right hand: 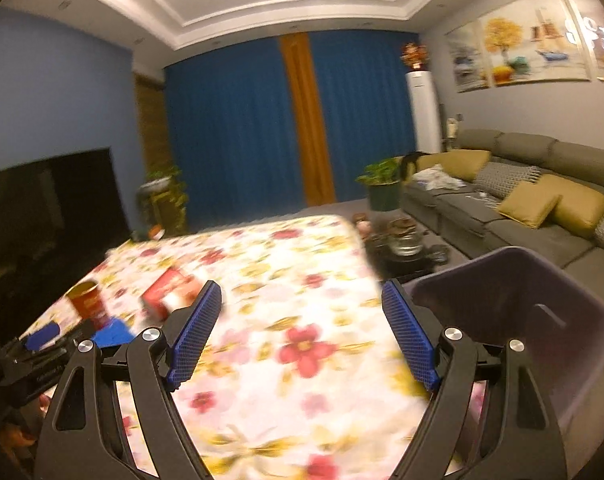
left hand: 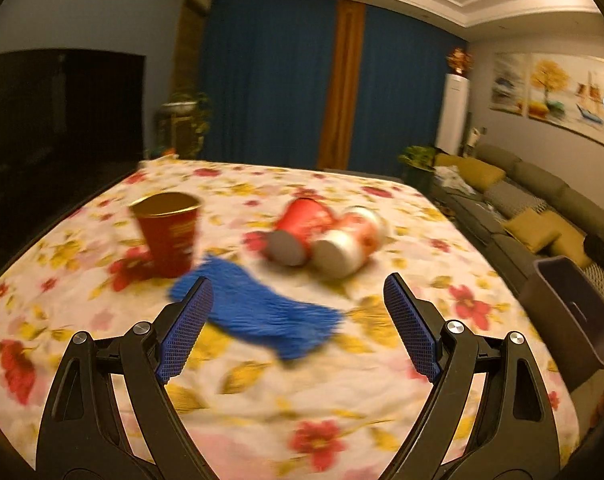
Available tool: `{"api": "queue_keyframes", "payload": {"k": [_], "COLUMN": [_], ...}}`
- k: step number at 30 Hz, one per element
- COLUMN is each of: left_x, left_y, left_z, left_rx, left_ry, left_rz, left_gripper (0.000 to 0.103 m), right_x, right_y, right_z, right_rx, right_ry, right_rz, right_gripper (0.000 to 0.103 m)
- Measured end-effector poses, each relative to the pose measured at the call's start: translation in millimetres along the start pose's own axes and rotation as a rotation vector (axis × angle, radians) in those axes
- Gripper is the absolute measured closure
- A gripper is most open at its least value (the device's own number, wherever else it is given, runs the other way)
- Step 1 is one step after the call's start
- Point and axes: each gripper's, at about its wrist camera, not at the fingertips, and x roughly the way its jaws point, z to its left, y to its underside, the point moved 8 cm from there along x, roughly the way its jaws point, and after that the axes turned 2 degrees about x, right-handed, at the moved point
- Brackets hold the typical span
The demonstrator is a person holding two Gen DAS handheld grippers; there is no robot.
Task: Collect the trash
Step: 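Move both open tools back over the bed, then grasp the blue mesh sleeve with the right tool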
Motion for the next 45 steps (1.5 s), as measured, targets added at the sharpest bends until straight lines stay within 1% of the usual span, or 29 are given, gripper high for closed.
{"api": "queue_keyframes", "payload": {"k": [4, 8, 14, 17, 21, 26, 32, 38, 41, 42, 44, 45], "left_x": [-7.2, -16.2, -24.2, -24.1, -21.7, -17.9, -11.2, -10.5, -10.1, -10.0, -9.5, -9.3], "left_y": [-1.1, -4.1, -6.4, -7.7, -7.0, -6.4, -5.6, -5.4, -5.2, -5.3, -5.0, -5.0], "left_z": [37.3, 69.3, 103.2, 113.7, 127.7, 134.0, 139.6, 142.1, 142.7, 142.7, 143.3, 143.3], "left_rx": [-0.027, -0.048, -0.08, -0.09, -0.109, -0.111, -0.123, -0.128, -0.131, -0.132, -0.132, -0.132], "left_ry": [-0.056, -0.095, -0.129, -0.144, -0.152, -0.157, -0.154, -0.153, -0.153, -0.154, -0.155, -0.154], "left_rz": [-0.017, -0.033, -0.043, -0.045, -0.044, -0.037, -0.028, -0.025, -0.023, -0.022, -0.021, -0.02], "left_gripper": [0.018, 0.018, 0.016, 0.016, 0.016, 0.016, 0.016, 0.016, 0.016, 0.016, 0.016, 0.016], "right_x": [24.3, 50.6, 84.1, 99.9, 114.7, 133.1, 145.8, 156.9, 157.7, 157.2, 154.9, 153.5], "right_y": [13.5, 34.4, 65.6, 79.9, 95.7, 111.9, 122.8, 135.5, 137.2, 136.9, 136.5, 137.0], "right_z": [48.6, 100.7, 154.0, 170.0, 184.2, 194.2, 200.1, 202.6, 203.2, 203.1, 205.1, 207.0], "right_rx": [-0.048, -0.108, -0.193, -0.222, -0.256, -0.279, -0.306, -0.323, -0.326, -0.326, -0.331, -0.338], "right_ry": [-0.08, -0.169, -0.235, -0.261, -0.275, -0.287, -0.271, -0.261, -0.262, -0.263, -0.28, -0.29], "right_rz": [0.062, 0.153, 0.265, 0.329, 0.392, 0.482, 0.547, 0.618, 0.621, 0.621, 0.616, 0.614], "right_gripper": [0.023, 0.023, 0.023, 0.023, 0.023, 0.023, 0.023, 0.028, 0.03, 0.032, 0.041, 0.049]}}
